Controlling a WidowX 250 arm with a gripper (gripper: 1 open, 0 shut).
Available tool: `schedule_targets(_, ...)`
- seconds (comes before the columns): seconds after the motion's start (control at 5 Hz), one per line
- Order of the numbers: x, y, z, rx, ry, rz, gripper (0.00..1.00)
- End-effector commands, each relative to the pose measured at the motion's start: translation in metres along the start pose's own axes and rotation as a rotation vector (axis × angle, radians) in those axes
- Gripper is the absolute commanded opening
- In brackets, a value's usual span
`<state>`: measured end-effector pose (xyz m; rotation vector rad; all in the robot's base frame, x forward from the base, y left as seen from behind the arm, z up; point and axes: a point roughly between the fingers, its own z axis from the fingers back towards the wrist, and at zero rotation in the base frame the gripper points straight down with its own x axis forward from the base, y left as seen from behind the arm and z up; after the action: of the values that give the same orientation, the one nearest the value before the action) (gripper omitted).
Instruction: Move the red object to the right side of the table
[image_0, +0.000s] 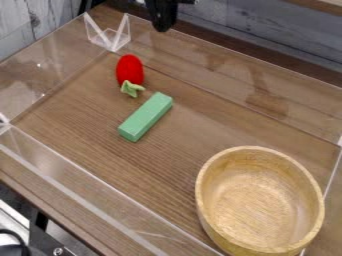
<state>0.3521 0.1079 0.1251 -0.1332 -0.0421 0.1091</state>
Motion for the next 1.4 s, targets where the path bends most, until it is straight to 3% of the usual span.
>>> schedule_targets(0.0, 0.014, 0.020, 0.018, 0.024, -0.089, 0.070, 1.00)
schedule_targets(0.4, 0.023, 0.041, 0.007, 0.037, -0.087, 0.106, 1.00)
schedule_targets(1.2, 0.022, 0.067, -0.036, 0.100, -0.067, 0.211, 1.00)
